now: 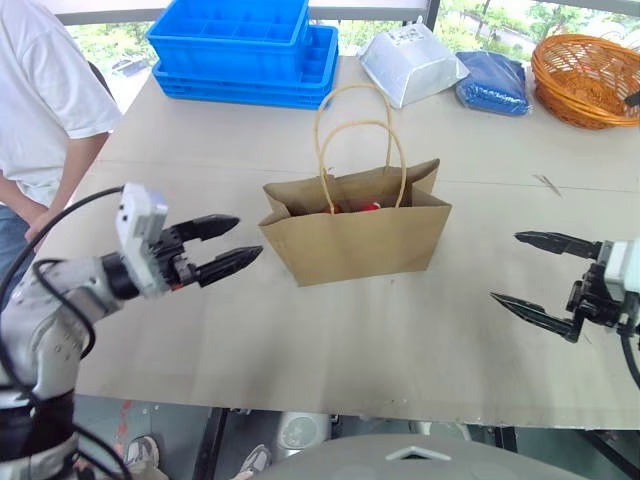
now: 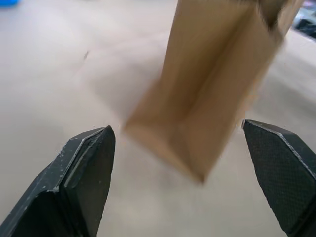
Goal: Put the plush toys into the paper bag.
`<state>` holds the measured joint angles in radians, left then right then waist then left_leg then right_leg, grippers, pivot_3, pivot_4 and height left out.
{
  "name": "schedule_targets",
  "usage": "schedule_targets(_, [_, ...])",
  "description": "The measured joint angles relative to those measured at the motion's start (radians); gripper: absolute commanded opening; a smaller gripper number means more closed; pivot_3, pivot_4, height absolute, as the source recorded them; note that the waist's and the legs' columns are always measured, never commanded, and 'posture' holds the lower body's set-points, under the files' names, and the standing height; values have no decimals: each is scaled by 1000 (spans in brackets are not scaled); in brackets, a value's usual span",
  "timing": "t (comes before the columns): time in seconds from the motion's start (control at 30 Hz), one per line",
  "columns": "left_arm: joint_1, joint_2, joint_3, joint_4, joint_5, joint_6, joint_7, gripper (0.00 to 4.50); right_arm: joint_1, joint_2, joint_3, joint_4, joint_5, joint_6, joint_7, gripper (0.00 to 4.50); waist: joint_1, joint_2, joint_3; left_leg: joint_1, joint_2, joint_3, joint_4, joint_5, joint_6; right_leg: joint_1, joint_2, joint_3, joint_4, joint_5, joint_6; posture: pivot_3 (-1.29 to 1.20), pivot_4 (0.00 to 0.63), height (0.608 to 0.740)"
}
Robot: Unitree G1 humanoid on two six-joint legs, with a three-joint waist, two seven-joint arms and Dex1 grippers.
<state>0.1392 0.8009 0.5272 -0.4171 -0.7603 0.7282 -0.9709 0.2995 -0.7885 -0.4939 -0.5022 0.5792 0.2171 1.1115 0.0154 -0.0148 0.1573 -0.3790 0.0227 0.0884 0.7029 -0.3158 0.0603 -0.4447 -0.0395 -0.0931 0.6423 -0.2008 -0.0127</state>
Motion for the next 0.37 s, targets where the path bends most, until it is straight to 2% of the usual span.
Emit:
schedule_targets(0.03, [12, -5, 7, -5, -1, 2, 3, 4451, 6, 0, -4, 8, -3, -4, 3, 4500, 0, 0, 0, 0, 0, 0, 0, 0, 0, 0, 0, 0, 0, 0, 0, 0, 150, 740])
schedule_targets(0.2, [268, -96, 86, -78, 11, -39, 16, 4451, 73, 12, -49, 147, -56, -119, 58, 4500, 0, 0, 0, 0, 0, 0, 0, 0, 0, 0, 0, 0, 0, -1, -1, 0, 150, 740])
schedule_targets(0.23, [304, -113, 100, -85, 13, -50, 17, 4451, 91, 16, -65, 165, -63, -140, 64, 4500, 0, 0, 0, 0, 0, 0, 0, 0, 0, 0, 0, 0, 0, -3, -5, 0, 150, 740])
schedule_targets(0.37, [421, -162, 149, -99, 12, -92, 16, 4451, 164, 23, -122, 209, -70, -201, 86, 4500, 1, 0, 0, 0, 0, 0, 0, -1, 2, 0, 0, 0, 0, -4, -6, 0, 150, 740])
